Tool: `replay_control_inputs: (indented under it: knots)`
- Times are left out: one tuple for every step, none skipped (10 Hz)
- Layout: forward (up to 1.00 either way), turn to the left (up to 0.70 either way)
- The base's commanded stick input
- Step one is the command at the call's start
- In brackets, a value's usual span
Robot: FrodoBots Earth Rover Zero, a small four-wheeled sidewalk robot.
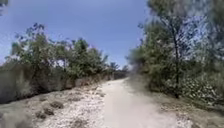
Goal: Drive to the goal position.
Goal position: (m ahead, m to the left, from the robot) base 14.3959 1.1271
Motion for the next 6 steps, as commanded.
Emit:
replay_control_inputs:
  knots:
    - [0.3, 0.0]
    - [0.3, 0.0]
    - [0.3, 0.0]
    - [0.3, 0.0]
    - [0.3, 0.0]
    - [0.3, 0.0]
